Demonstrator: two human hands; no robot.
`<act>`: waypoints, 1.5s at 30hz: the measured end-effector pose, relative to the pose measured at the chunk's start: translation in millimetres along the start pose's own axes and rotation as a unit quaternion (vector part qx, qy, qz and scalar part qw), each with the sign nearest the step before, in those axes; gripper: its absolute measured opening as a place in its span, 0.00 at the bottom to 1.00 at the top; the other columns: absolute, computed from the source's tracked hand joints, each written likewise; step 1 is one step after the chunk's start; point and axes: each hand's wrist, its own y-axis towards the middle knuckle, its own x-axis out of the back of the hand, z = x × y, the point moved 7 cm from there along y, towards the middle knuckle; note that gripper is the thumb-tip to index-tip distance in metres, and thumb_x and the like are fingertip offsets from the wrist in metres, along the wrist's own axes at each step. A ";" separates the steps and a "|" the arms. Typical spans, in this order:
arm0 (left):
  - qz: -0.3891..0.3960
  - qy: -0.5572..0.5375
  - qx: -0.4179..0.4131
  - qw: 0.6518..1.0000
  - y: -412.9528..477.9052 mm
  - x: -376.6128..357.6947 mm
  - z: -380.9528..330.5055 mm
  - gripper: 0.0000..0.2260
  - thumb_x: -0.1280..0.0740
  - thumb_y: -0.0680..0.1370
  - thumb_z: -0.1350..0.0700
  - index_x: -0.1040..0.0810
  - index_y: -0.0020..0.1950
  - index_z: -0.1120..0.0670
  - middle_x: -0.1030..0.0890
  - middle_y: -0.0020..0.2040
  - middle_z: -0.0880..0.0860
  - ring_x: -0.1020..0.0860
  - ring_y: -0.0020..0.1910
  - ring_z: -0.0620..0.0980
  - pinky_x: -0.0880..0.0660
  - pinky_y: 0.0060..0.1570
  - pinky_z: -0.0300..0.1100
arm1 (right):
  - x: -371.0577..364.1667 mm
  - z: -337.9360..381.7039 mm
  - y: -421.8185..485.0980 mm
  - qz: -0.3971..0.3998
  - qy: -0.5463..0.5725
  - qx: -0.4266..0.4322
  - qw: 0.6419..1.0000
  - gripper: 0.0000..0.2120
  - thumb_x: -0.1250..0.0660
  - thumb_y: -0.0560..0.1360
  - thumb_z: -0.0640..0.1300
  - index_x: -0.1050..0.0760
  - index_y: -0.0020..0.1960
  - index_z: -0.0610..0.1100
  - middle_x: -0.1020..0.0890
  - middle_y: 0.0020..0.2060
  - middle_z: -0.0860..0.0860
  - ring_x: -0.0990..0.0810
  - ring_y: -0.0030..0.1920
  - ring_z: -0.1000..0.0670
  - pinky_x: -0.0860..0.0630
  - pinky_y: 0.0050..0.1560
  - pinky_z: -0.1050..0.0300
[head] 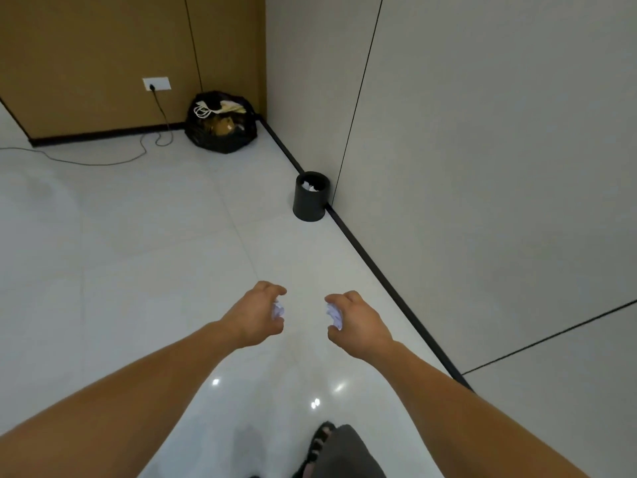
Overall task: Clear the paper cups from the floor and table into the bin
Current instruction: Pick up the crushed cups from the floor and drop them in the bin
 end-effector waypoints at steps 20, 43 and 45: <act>-0.001 0.011 0.050 0.999 391.2 172.4 50.6 0.27 0.32 0.74 0.54 0.33 0.72 0.52 0.33 0.69 0.51 0.26 0.60 0.48 0.31 0.58 0.35 | 133.4 5.2 442.3 0.015 -0.010 0.051 0.999 0.28 0.34 0.75 0.45 0.34 0.73 0.52 0.31 0.66 0.51 0.25 0.61 0.49 0.29 0.59 0.59; 0.119 0.023 -0.050 0.991 877.2 276.5 87.6 0.29 0.29 0.73 0.56 0.34 0.72 0.54 0.32 0.67 0.55 0.29 0.63 0.53 0.33 0.61 0.38 | 214.3 -44.3 858.2 -0.026 0.029 -0.077 0.996 0.23 0.35 0.74 0.46 0.31 0.69 0.50 0.29 0.63 0.47 0.24 0.58 0.45 0.27 0.59 0.58; 0.132 0.014 -0.038 0.990 919.5 267.8 89.1 0.30 0.29 0.73 0.57 0.35 0.73 0.55 0.33 0.68 0.56 0.29 0.64 0.54 0.33 0.63 0.38 | 213.7 -64.4 897.6 -0.012 0.042 -0.081 0.996 0.22 0.34 0.74 0.46 0.31 0.68 0.49 0.29 0.63 0.46 0.24 0.58 0.46 0.26 0.59 0.58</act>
